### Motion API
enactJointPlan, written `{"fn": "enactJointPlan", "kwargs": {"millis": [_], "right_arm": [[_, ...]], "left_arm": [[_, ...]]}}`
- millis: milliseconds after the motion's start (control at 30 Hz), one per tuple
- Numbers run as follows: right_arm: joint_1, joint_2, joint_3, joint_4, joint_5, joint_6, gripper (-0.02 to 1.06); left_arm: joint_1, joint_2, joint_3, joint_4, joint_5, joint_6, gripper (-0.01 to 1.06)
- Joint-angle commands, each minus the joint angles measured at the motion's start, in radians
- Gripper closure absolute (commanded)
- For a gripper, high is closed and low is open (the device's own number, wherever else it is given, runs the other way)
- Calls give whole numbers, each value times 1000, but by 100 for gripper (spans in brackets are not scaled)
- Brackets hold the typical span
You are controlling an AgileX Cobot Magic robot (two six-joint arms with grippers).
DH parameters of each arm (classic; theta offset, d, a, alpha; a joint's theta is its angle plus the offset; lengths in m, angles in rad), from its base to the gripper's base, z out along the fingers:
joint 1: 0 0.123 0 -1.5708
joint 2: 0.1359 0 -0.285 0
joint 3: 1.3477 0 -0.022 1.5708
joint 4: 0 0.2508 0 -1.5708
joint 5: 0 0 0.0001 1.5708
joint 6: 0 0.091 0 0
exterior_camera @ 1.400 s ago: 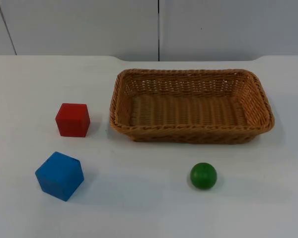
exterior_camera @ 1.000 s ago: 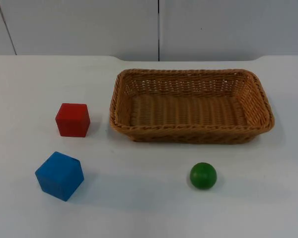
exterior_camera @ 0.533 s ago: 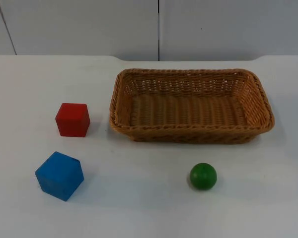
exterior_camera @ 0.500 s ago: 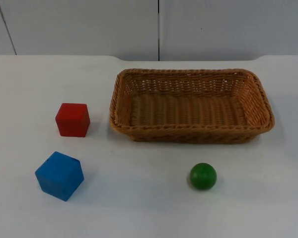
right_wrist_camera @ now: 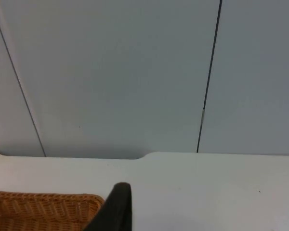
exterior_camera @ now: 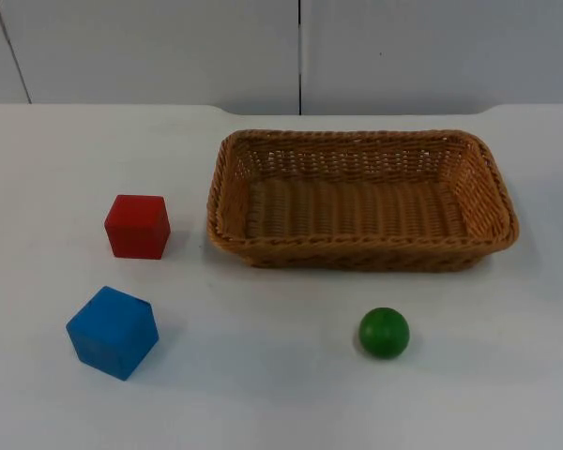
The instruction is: Place all geometric objects except the red cube into the basket.
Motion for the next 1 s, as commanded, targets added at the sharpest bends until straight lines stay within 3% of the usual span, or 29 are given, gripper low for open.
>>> {"fn": "enactJointPlan", "kwargs": {"millis": [0,233,400,567,800,967], "right_arm": [[-3,1,-6,-6,4,-9,0],[-3,2,-6,-6,8,-9,0],[-3,2,-6,-4,18,-16,0],[-3,2,-6,-6,32,-16,0],[-3,2,-6,-6,57,-35,0],[-3,2,-6,-6,55,-38,0]], "left_arm": [[-6,36,73,-114,-42,59,0],[-27,166,221,-280,-92,217,0],[-186,339,222,-278,-138,258,0],[-273,464,222,-247,-214,263,0],[-285,593,222,-241,-268,298,0],[-285,658,222,-236,-359,331,0]]}}
